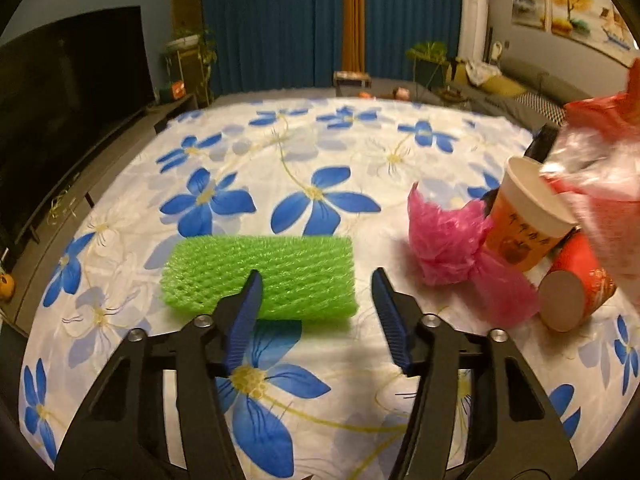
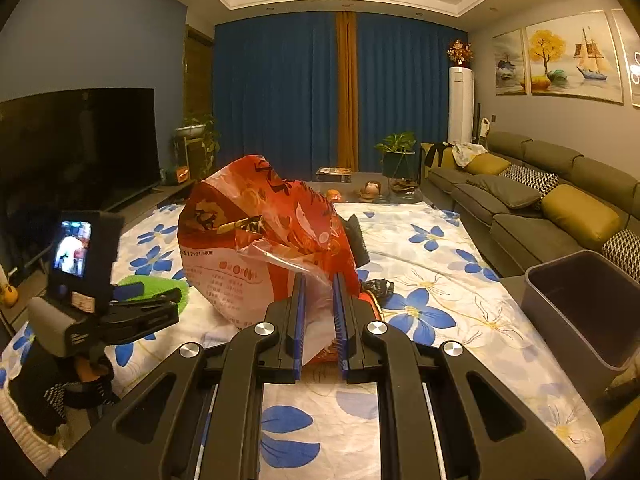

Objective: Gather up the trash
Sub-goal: 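Grasp the green foam net with the left gripper while the right holds the snack bag, then carry the green foam net and snack bag in both grippers over the bin, then open both grippers to drop the foam net and snack bag into the bin, then move both open grippers back to the trash pile, then lower the right gripper around the red printed paper can and close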

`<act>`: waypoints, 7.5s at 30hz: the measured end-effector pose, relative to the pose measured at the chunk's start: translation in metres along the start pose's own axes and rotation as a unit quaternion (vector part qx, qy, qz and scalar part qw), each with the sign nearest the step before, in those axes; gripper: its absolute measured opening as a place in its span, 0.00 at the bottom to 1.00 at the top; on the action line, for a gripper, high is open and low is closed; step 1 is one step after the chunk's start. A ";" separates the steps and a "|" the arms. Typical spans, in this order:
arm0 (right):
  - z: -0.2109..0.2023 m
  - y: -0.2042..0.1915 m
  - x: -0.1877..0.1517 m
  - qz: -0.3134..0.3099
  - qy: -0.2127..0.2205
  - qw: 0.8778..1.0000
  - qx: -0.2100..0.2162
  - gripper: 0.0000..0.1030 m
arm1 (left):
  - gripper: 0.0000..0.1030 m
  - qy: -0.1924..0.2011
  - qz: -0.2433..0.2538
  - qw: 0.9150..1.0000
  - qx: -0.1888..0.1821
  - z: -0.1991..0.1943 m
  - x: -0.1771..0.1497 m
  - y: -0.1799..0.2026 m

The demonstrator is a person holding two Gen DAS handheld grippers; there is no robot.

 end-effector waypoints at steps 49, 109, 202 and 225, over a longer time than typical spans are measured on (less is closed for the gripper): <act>-0.031 0.024 -0.009 0.043 -0.005 0.999 -0.006 0.14 | 0.42 -0.028 -0.016 0.999 -0.020 0.010 -0.010 -0.018; -0.103 0.196 0.008 0.092 0.049 0.982 -0.158 0.14 | 0.06 0.149 0.108 0.933 -0.309 -0.206 0.038 0.274; -0.049 0.127 -0.010 0.039 0.038 0.993 -0.106 0.95 | 0.89 0.166 0.004 0.982 -0.094 -0.117 0.027 0.107; 0.072 0.011 -0.053 -0.042 -0.088 0.995 -0.020 0.95 | 0.94 0.177 -0.072 0.981 -0.044 -0.098 0.030 0.022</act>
Point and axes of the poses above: each gripper's, at about its wrist camera, not at the fingertips, and z roughly the way its jaws point, y to its right, x to its top, the point moved 10 cm from there along z, roughly the way its jaws point, and after that the axes turned 8 degrees about y, right-handed, at the moved point
